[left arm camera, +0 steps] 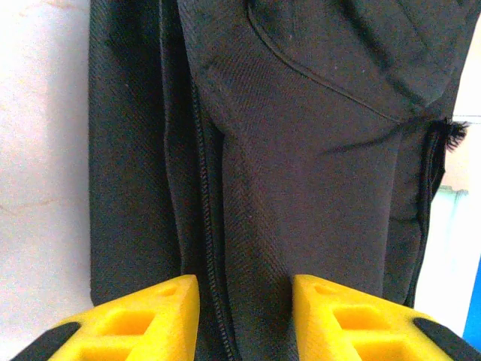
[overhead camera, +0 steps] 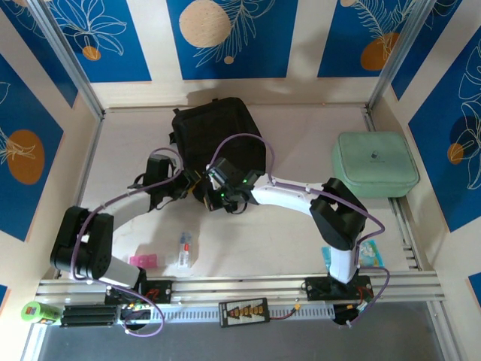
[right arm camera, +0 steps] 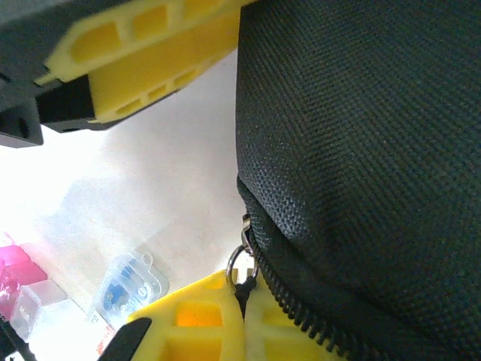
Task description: Pack books, pencil case, and school supplies into a backpack
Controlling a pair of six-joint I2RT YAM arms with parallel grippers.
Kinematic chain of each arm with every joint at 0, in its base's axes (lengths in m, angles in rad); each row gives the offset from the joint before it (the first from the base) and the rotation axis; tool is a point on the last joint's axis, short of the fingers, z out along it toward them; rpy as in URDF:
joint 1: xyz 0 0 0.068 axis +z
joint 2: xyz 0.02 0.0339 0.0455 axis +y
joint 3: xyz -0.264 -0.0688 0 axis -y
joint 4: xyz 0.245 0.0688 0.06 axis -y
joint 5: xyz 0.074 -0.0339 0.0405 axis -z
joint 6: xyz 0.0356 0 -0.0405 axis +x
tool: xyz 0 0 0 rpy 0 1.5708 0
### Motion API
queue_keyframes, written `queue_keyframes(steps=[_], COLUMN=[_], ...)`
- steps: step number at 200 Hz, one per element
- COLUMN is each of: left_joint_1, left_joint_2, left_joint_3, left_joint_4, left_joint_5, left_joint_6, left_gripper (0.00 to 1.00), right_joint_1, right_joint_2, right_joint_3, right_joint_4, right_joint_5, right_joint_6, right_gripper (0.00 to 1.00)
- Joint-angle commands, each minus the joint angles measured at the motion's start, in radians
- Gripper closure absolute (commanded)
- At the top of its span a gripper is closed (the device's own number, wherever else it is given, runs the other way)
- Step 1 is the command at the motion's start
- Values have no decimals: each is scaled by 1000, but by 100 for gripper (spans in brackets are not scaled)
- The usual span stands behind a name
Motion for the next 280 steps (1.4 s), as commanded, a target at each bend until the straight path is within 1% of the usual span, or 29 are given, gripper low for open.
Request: queue_keyframes(steps=[1,32,48,64,73,87,115,156,186,234,252,280], left_joint_1=[-7,-12,-21,-32,-38,-37,-34,-13,-5,-3,-2,-8], left_joint_2=[-38,-4,21,49,63,80,113,144,146,140,147,195], left_joint_3=[26,31,44,64,73,84,109,121,123,137,143,153], left_joint_4=[-37,8,21,17,6,-2,-26,-36,-44,-69,-66,-40], left_joint_5=[-41,-15,-9,-7,-8,-22,-58,-80,-81,-66,-45,21], left_joint_6=[29,5,-2,4,11,20,53,87,101,128,139,140], left_gripper=[60,57,57,59,65,72,100,100,100,100,100,100], right_joint_1=[13,14,15,15,16,19,21,-14,-70,-162,-207,-269], right_joint_2=[-6,-3,-3,-4,-8,-18,-62,-152,-184,-200,-212,-252], right_joint_3=[-17,-12,-12,-11,-14,-18,-49,-131,-175,-171,-182,-240], right_joint_4=[-32,-42,-45,-50,-54,-69,-127,-230,-256,-289,-296,-279], right_joint_5=[1,14,21,23,26,42,119,247,264,299,299,255], right_joint_6=[15,23,27,31,32,38,79,152,179,175,179,176], right_gripper=[100,100,100,100,100,100,100,100,100,100,100,100])
